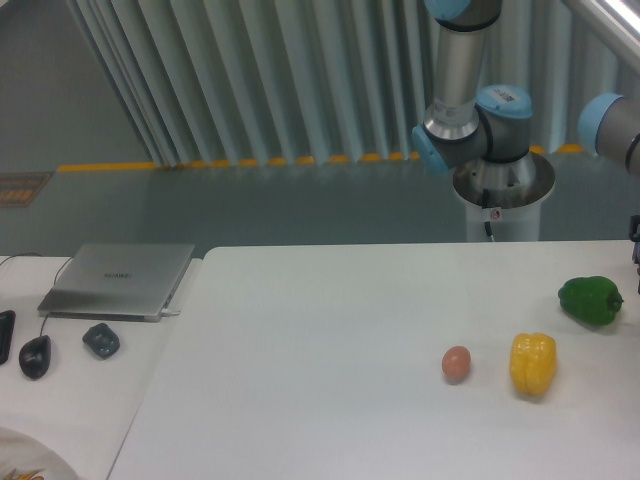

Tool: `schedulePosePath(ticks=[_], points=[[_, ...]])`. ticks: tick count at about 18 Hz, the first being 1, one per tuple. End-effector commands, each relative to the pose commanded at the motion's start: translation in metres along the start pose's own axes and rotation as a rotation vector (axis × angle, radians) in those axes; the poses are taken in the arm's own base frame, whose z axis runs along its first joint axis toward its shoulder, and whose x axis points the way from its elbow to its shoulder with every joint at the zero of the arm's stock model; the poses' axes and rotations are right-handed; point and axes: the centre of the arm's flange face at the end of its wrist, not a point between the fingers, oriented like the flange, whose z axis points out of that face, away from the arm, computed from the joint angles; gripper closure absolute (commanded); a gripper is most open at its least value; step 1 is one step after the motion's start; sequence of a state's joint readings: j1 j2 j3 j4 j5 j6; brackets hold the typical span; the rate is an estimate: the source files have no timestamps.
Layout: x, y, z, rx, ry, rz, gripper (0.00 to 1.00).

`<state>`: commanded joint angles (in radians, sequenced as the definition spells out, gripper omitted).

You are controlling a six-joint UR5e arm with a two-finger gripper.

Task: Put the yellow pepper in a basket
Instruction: 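Move the gripper from rest down toward the yellow bell pepper, then position the open gripper above the yellow pepper and lower it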

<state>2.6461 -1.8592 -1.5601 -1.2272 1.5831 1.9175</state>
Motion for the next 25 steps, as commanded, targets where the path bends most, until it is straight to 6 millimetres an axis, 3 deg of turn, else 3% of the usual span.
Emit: schedulePosePath(ticks=[4, 8, 12, 16, 17, 21, 25], points=[[0.003, -0.01, -0.003, 0.0, -0.002, 0.02, 0.0], [0.012, -0.04, -0.006, 0.005, -0.011, 0.023, 0.0], [0.016, -0.063, -0.006, 0.013, -0.006, -0.23, 0.0], [0.027, -0.095, -0.011, 0.015, -0.008, -0.33, 0.0], [0.028, -0.116, -0.011, 0.011, -0.011, -0.39, 0.0], [0.029, -0.163, -0.012, 0.029, -0.025, -0.579, 0.0], [0.03, -0.171, -0.011, 0.033, -0.023, -0.705, 0.0]])
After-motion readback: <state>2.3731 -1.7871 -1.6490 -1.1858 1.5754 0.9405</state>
